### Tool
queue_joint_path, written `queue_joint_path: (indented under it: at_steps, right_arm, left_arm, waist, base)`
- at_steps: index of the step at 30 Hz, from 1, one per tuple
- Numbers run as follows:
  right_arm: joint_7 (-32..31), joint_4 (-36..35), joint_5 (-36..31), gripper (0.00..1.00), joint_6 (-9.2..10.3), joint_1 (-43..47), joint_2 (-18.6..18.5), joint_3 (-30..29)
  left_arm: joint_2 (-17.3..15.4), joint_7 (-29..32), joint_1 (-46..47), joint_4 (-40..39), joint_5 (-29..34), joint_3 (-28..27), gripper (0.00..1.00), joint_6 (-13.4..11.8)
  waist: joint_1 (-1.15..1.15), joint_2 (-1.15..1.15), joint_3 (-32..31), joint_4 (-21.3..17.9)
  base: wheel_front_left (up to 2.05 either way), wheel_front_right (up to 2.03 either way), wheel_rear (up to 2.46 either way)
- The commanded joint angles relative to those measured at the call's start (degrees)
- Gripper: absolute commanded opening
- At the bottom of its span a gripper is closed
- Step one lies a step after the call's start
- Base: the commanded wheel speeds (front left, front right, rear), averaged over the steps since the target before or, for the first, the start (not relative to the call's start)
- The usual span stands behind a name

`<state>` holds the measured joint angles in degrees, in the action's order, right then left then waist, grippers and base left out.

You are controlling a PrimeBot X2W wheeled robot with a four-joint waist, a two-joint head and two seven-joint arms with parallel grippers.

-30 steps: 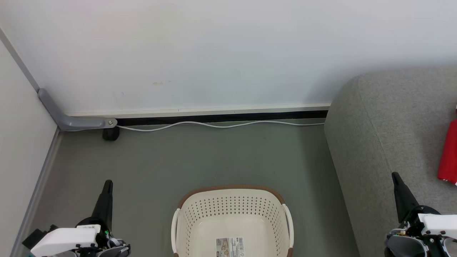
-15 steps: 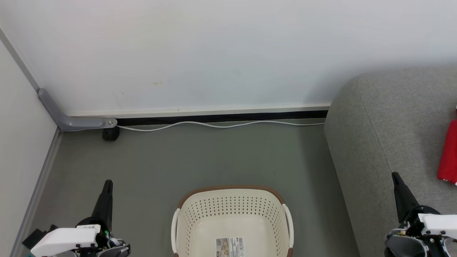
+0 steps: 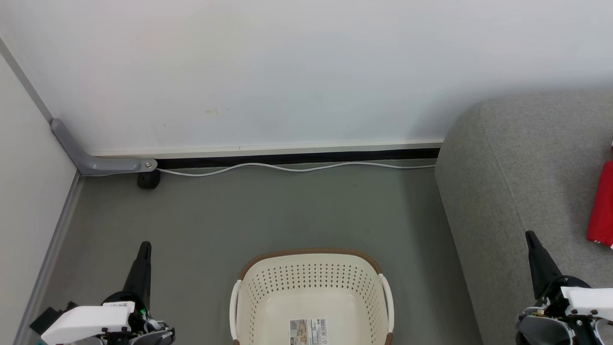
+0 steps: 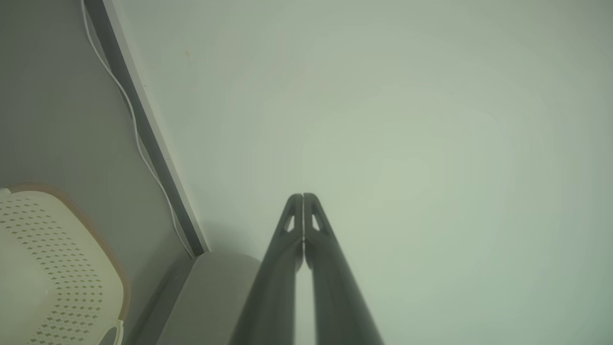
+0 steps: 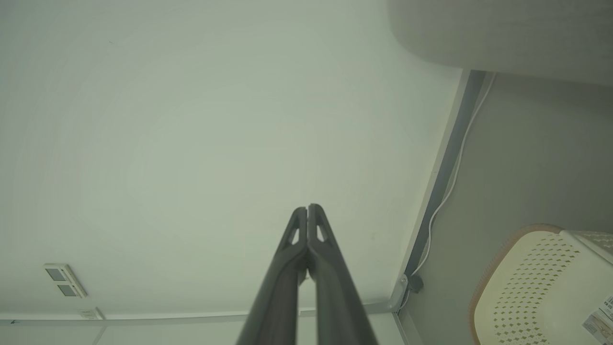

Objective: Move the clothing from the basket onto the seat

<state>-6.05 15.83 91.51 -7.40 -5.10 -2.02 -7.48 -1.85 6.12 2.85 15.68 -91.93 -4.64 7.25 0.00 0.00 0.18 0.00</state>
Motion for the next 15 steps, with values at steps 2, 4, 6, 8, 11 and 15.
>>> queue_joint_path:
  at_steps: [2, 4, 6, 8, 11, 15]
  right_arm:
    - [-0.4, -1.8, 0.7, 0.0, -0.09, -1.1, -0.9, 1.0]
    - [-0.4, -1.8, 0.7, 0.0, -0.09, -1.1, -0.9, 1.0]
    - [-0.4, -1.8, 0.7, 0.0, -0.09, -1.1, -0.9, 1.0]
    - [-0.4, -1.8, 0.7, 0.0, -0.09, -1.1, -0.9, 1.0]
    - [-0.4, -1.8, 0.7, 0.0, -0.09, -1.1, -0.9, 1.0]
    - [-0.4, -1.8, 0.7, 0.0, -0.09, -1.1, -0.9, 1.0]
  left_arm:
    - [-1.0, 0.4, 3.3, -1.6, -0.2, -1.9, 0.0, 0.2]
    - [-1.0, 0.4, 3.3, -1.6, -0.2, -1.9, 0.0, 0.2]
    - [-1.0, 0.4, 3.3, -1.6, -0.2, -1.9, 0.0, 0.2]
    - [-1.0, 0.4, 3.3, -1.6, -0.2, -1.9, 0.0, 0.2]
    - [-1.0, 0.4, 3.3, -1.6, -0.2, -1.9, 0.0, 0.2]
    - [-1.0, 0.4, 3.3, -1.6, -0.2, -1.9, 0.0, 0.2]
  waist:
    - [0.0, 0.0, 0.0, 0.0]
    - [0.0, 0.0, 0.0, 0.0]
    - [0.0, 0.0, 0.0, 0.0]
    - [0.0, 0.0, 0.0, 0.0]
    - [0.0, 0.0, 0.0, 0.0]
    - [0.0, 0.0, 0.0, 0.0]
  base:
    - [0.0, 0.0, 0.0]
    - [0.0, 0.0, 0.0]
    - [0.0, 0.0, 0.0]
    - [0.0, 0.0, 0.0]
    - [0.0, 0.0, 0.0]
    - [0.0, 0.0, 0.0]
